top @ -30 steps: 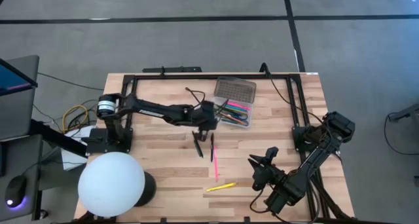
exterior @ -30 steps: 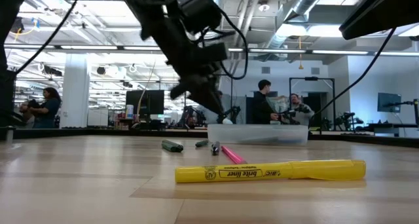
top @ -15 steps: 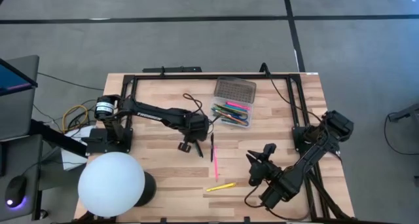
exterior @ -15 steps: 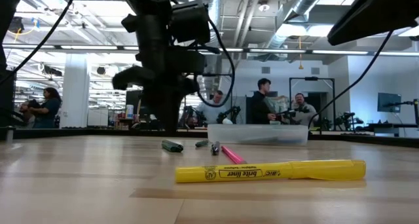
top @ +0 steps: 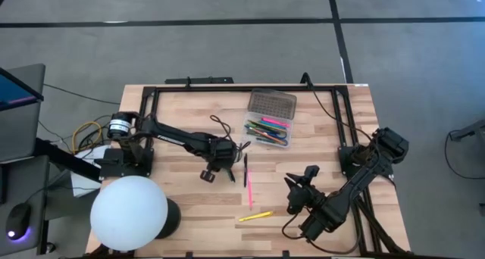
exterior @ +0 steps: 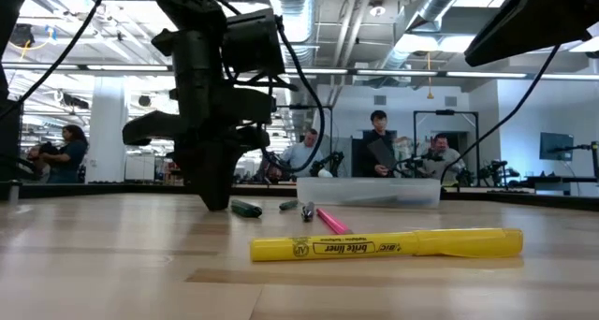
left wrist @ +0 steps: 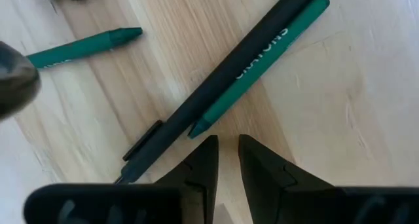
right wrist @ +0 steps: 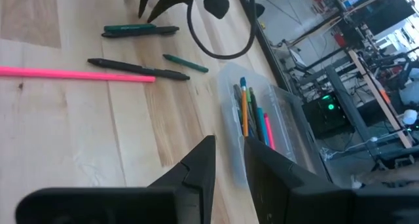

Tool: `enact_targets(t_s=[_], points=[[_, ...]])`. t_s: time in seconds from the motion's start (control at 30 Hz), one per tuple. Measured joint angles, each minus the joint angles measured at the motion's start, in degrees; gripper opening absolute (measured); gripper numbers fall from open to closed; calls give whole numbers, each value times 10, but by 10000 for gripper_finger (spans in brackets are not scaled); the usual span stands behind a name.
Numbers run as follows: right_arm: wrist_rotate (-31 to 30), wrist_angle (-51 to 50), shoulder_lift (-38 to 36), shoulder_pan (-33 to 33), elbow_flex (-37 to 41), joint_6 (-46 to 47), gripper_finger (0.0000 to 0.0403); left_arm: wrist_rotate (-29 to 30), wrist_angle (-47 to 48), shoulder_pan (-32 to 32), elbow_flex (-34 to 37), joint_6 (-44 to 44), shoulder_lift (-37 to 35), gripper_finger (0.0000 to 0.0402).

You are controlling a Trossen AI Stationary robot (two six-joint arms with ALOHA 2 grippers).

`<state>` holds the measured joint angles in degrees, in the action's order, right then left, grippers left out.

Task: Pick & place school supplies into a supply box
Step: Put the yellow pen into the black supply box

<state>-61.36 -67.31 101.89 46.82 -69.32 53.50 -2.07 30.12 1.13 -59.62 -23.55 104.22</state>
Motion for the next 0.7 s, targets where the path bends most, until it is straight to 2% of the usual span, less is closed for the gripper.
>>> enact_targets(t_s=[0.2,0.3,0.43,0.57,0.7], points=[[10,52,6,-7,0,-20,75,9,25,16,0,69,0,57],[40,117,6,-24,0,-91,75,22,20,33,13,109,0,57],[97,259,6,-47,3,-240,75,58,-7,60,42,126,-7,57],[207,463,6,-59,44,-411,75,77,-33,77,66,156,-21,56],[308,591,6,-89,85,-469,75,88,-88,95,115,176,-59,56]])
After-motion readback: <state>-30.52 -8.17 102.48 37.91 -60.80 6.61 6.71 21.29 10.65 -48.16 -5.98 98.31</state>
